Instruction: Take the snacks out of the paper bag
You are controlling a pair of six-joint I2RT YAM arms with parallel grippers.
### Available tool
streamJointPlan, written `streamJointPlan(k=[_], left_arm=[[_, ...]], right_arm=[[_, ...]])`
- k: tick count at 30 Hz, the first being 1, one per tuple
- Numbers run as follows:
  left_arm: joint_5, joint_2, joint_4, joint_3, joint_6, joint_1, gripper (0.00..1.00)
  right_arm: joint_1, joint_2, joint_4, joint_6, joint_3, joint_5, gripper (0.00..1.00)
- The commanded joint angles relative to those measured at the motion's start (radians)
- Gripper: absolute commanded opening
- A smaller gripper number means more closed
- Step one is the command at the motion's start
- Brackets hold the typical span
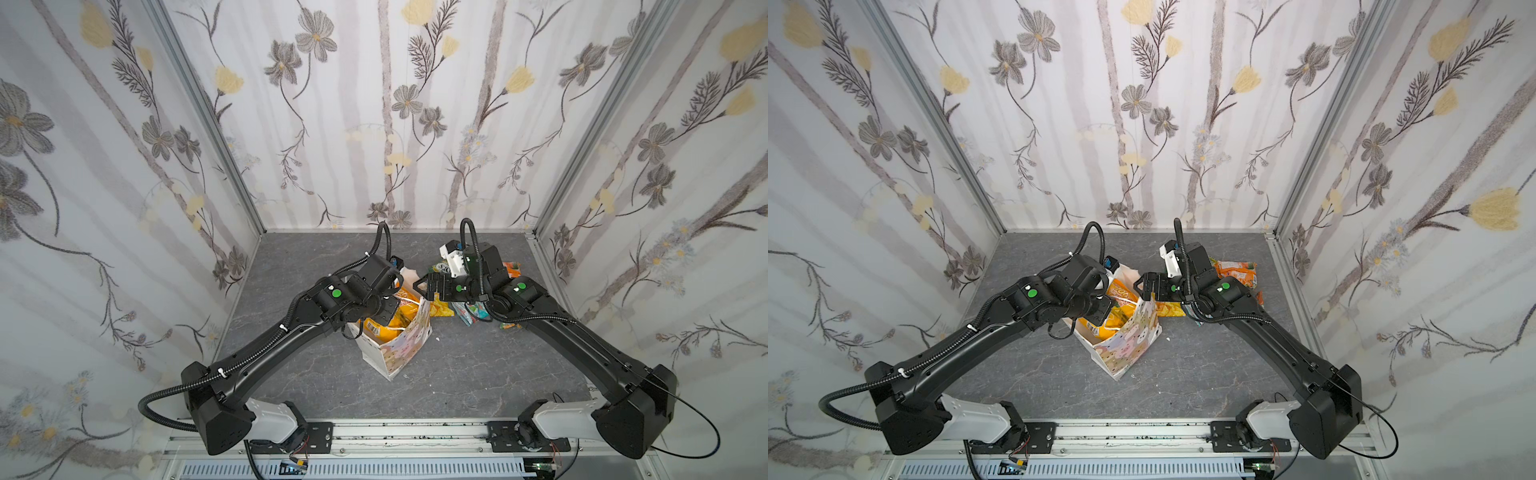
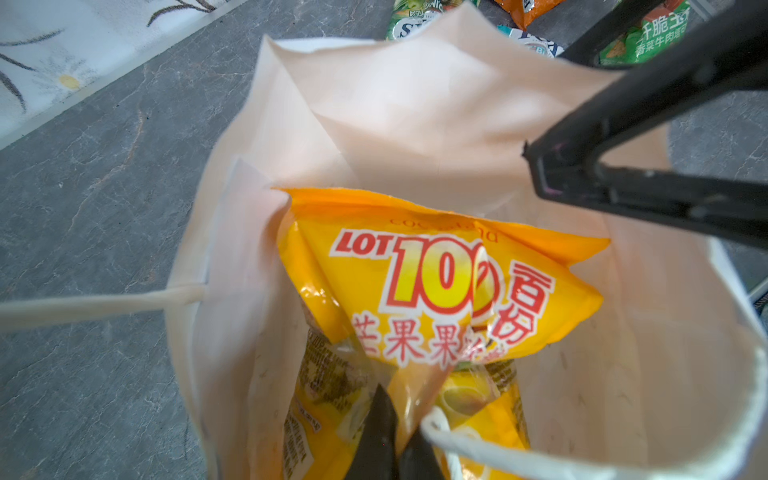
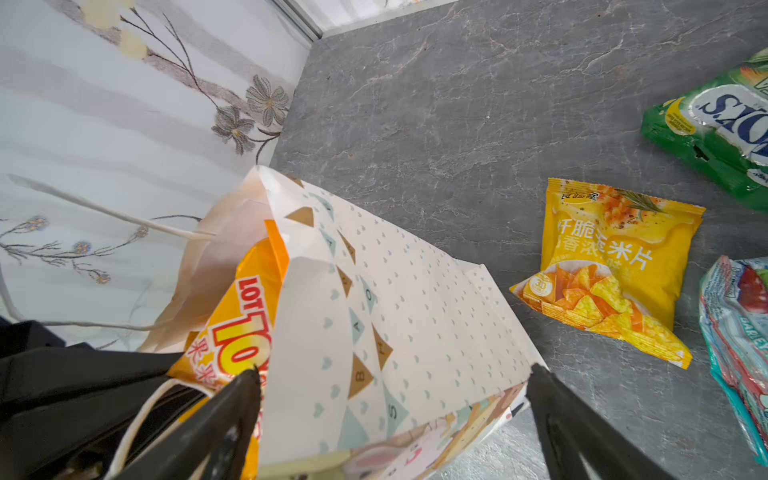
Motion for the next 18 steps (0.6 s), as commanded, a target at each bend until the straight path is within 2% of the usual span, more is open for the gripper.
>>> streamJointPlan(k=[1, 11, 18], left_arm=[[-0.028, -0.017, 0.033, 0.034, -0.002, 0.006, 0.00], [-0.038, -0.054, 0.038, 0.052, -0.010, 0.019, 0.00], [-0.104, -0.088, 0.073, 0.054, -0.003, 0.019, 0.00]], right_arm=[[0.000, 0.014, -0.016, -0.024, 0.001, 0.045, 0.99], [-0.001, 0.008, -0.035, -0.043, -0.037, 0.053, 0.99], [-0.002, -0.005, -0.056, -0.048, -0.027, 0.068, 0.99]])
